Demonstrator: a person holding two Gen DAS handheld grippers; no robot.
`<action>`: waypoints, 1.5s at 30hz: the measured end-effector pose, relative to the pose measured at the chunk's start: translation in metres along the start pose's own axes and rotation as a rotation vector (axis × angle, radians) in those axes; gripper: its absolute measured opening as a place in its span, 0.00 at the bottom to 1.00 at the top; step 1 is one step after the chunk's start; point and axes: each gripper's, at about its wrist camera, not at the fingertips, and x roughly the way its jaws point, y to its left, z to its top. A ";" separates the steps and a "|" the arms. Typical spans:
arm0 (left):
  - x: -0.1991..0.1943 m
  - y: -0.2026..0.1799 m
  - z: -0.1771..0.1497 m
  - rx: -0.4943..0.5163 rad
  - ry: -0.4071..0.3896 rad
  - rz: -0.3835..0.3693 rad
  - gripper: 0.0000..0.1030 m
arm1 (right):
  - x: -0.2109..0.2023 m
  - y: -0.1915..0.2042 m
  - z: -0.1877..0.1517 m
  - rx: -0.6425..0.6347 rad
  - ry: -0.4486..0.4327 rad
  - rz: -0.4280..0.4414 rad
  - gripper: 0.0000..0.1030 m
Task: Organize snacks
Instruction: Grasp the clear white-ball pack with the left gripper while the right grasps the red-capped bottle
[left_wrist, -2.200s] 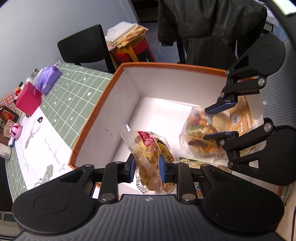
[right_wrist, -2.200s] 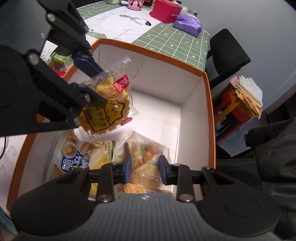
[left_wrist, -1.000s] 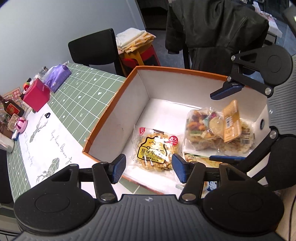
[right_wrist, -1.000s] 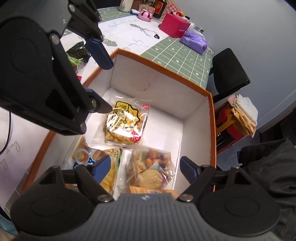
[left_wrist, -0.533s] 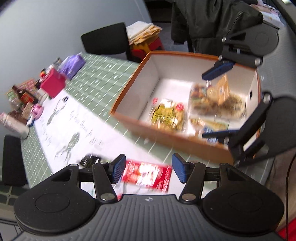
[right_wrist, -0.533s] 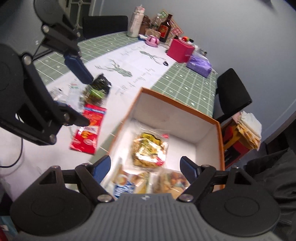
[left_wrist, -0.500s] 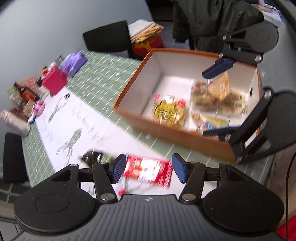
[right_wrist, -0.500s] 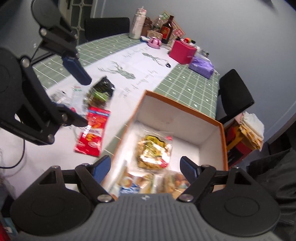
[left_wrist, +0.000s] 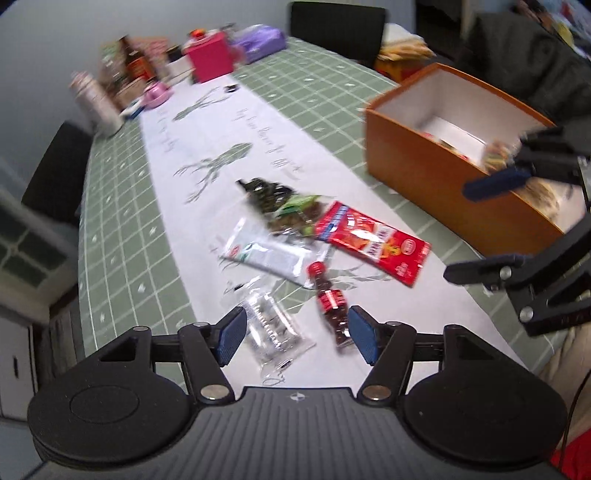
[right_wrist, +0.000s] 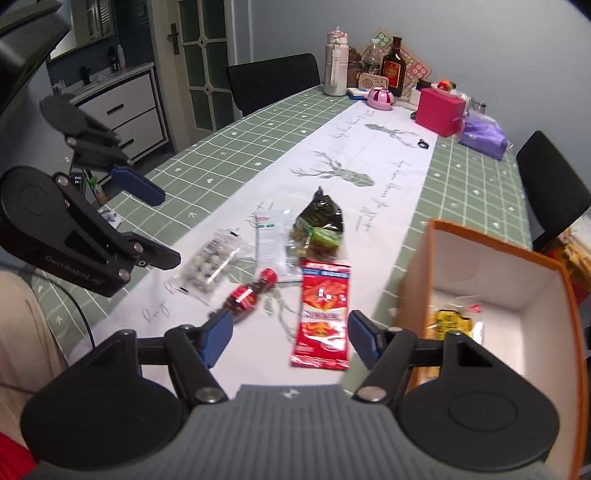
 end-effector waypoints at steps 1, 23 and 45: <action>0.001 0.006 -0.005 -0.036 -0.011 0.003 0.74 | 0.006 0.003 0.000 0.017 -0.004 -0.001 0.66; 0.076 0.060 -0.060 -0.557 -0.080 0.052 0.87 | 0.125 0.038 -0.013 0.301 0.002 -0.045 0.54; 0.110 0.037 -0.071 -0.571 -0.115 0.020 0.88 | 0.131 0.019 -0.047 0.257 -0.031 -0.112 0.29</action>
